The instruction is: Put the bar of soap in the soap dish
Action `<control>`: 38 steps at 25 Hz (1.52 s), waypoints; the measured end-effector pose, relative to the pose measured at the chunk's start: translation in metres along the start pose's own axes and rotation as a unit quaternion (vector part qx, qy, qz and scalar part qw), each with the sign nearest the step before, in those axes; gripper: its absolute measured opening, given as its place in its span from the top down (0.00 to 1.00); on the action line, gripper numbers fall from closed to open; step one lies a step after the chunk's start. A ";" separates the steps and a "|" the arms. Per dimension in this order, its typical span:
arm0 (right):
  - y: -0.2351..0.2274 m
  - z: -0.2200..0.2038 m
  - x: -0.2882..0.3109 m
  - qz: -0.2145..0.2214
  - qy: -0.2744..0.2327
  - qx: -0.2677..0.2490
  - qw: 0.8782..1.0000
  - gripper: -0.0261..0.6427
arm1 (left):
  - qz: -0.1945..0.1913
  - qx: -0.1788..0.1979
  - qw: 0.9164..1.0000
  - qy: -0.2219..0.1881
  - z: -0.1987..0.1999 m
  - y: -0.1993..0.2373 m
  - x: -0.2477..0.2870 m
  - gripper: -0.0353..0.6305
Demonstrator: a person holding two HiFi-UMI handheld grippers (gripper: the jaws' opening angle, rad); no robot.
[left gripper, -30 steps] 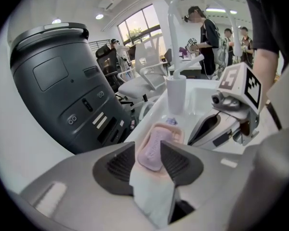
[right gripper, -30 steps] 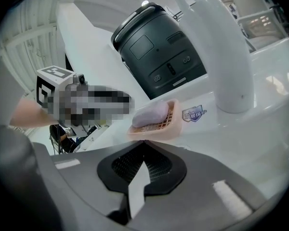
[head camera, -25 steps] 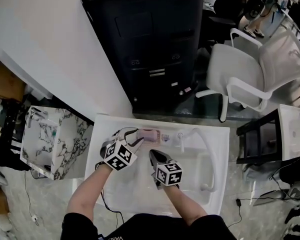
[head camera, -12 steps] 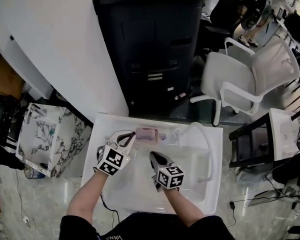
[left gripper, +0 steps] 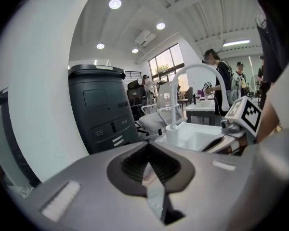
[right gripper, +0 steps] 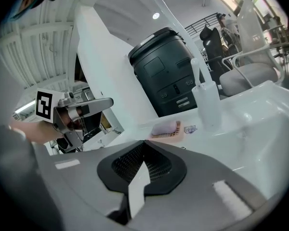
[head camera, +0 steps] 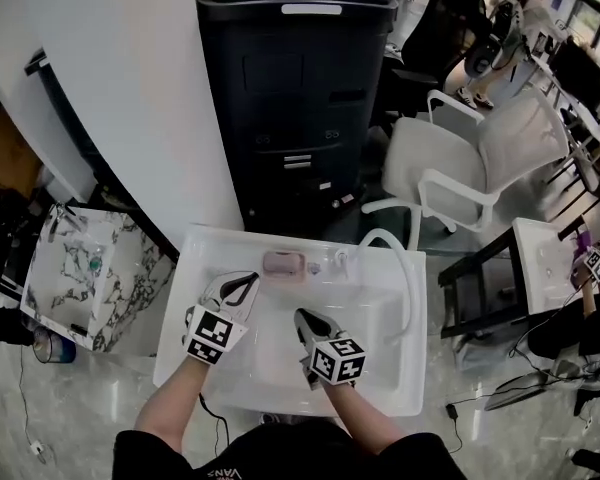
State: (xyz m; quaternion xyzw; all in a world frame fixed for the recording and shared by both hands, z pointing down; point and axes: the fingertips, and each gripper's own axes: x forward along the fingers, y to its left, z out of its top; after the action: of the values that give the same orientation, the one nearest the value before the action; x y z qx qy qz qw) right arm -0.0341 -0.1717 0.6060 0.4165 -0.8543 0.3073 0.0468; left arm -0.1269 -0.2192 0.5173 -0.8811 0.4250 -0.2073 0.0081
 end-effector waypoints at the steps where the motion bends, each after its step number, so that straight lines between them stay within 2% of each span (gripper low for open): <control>1: 0.003 0.000 -0.004 0.000 -0.001 -0.002 1.000 0.97 | 0.000 -0.003 1.000 -0.003 0.000 -0.003 -0.005 0.87; 10: 0.026 -0.003 -0.045 -0.010 -0.019 -0.013 1.000 0.97 | -0.004 -0.022 0.999 -0.029 -0.003 -0.038 -0.049 0.87; 25: 0.066 -0.019 -0.105 -0.011 -0.041 -0.034 0.999 0.97 | 0.027 -0.067 0.996 -0.061 -0.017 -0.072 -0.129 0.87; 30: 0.073 -0.021 -0.125 -0.019 -0.051 -0.036 0.998 0.97 | 0.021 -0.063 0.997 -0.049 -0.030 -0.091 -0.146 0.87; 38: 0.085 -0.033 -0.156 -0.023 -0.056 -0.040 0.997 0.97 | 0.016 -0.078 0.996 -0.048 -0.041 -0.117 -0.174 0.87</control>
State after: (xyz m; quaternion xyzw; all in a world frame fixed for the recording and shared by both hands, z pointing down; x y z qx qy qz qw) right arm -0.0020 -0.0072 0.5391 0.4509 -0.8571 0.2481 0.0223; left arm -0.1511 -0.0075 0.5147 -0.8809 0.4534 -0.1309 -0.0368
